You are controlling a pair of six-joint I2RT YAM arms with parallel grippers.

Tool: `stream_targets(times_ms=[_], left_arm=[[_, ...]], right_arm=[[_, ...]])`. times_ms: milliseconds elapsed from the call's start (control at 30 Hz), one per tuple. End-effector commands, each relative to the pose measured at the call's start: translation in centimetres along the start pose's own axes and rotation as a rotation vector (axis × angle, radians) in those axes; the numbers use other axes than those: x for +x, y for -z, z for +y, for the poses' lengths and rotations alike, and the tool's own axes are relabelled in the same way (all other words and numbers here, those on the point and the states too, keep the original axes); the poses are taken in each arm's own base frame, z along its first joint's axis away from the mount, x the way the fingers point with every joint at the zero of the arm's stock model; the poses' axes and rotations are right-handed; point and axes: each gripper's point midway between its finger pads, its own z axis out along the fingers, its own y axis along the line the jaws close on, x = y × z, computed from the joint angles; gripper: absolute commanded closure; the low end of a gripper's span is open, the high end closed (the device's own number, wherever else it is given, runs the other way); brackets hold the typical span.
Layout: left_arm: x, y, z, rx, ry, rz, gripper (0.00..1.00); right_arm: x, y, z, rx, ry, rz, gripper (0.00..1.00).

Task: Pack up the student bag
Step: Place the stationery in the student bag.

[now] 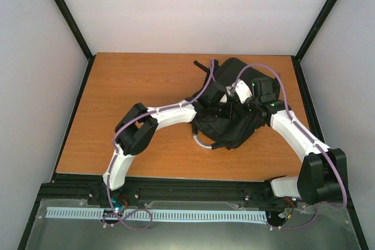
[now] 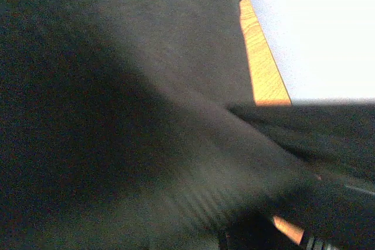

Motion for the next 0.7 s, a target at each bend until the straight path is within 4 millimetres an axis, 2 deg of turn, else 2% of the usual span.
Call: stream_targets(times_ms=[0,100,267,333,400,533,667], left_arm=[[-2.3,4.2,-4.1,0.077,-0.046,-0.09,0.68],[-1.9,6.1,-4.2,0.053,-0.049,-0.089,0.61],[-0.1,8.2,-3.5,-0.004,-0.013,-0.024,0.59],[1.7,9.1,-2.2,-0.061,0.012,0.024,0.59],[3.1,10.9,-0.8,-0.126,0.01,0.04,0.58],[5.8,14.8,2.9,-0.297,-0.031,0.048,0.57],[8.1,19.4,7.1,-0.49,-0.053,0.055,0.49]], right_arm=[[-0.8,-0.2,0.6,-0.028,0.011,-0.035,0.97],[-0.7,-0.3,0.6,-0.031,0.012,-0.03,0.97],[-0.5,-0.6,0.6,-0.032,0.012,-0.019,0.97],[-0.3,-0.7,0.7,-0.038,0.01,-0.015,0.97],[-0.3,-0.8,0.8,-0.045,0.011,-0.012,0.97],[0.0,-1.1,1.4,-0.078,0.007,-0.006,0.96],[0.5,-1.9,2.0,-0.123,-0.001,0.018,0.94]])
